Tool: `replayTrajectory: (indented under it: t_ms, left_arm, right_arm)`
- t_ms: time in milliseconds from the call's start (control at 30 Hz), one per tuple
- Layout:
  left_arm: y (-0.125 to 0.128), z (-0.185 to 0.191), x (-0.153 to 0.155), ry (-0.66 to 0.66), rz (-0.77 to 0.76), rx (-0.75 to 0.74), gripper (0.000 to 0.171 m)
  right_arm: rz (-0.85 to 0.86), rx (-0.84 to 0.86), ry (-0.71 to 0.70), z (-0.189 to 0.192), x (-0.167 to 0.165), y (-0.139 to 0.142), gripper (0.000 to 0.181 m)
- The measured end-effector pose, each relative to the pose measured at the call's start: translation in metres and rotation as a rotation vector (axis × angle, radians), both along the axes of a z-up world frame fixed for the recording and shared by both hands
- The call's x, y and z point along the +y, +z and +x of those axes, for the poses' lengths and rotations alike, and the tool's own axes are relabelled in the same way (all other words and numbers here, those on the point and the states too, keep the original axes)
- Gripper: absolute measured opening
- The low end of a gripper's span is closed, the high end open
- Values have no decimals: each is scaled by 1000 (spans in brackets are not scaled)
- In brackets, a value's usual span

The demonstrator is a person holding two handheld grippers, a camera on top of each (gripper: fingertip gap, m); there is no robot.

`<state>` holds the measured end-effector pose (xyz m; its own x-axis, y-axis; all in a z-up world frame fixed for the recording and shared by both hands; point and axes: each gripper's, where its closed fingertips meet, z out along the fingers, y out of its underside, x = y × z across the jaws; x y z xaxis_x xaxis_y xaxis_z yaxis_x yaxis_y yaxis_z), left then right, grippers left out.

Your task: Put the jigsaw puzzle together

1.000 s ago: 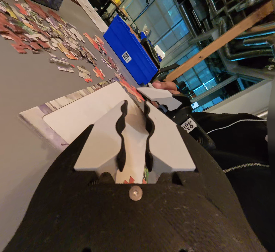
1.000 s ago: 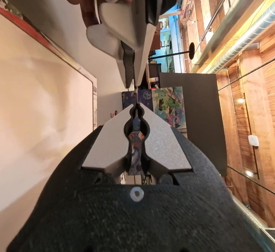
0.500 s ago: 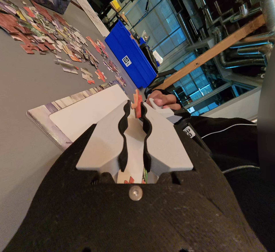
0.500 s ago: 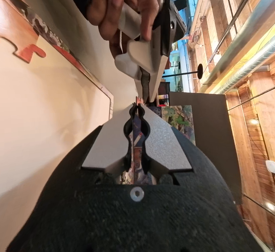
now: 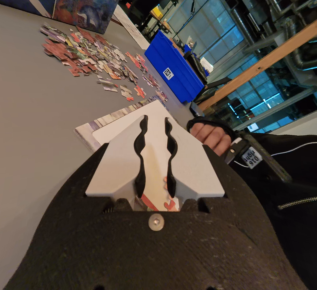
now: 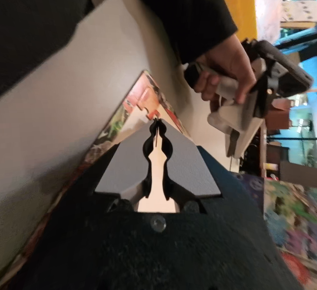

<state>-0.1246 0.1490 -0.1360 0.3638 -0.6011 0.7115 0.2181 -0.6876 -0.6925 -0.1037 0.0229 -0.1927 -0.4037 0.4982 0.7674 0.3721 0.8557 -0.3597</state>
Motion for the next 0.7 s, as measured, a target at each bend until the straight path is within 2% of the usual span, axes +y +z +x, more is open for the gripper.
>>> replayTrajectory:
  t_ms: [133, 333, 533, 600, 700]
  left_arm:
    - [-5, 3, -1, -6, 10, 47, 18]
    - [-6, 4, -1, -10, 11, 48, 18]
    - [-4, 3, -1, -8, 8, 33, 18]
    - [-5, 3, -1, -11, 9, 38, 18]
    - [-5, 5, -2, -17, 7, 38, 18]
  right_arm:
    - [7, -58, 58, 3, -20, -7, 0]
    - [5, -118, 54, 7, -20, -18, 0]
    - [-74, -83, 61, 7, -23, -8, 2]
    - [-114, -55, 15, 6, -12, -3, 10]
    - [-296, -78, -73, 7, 2, -10, 38]
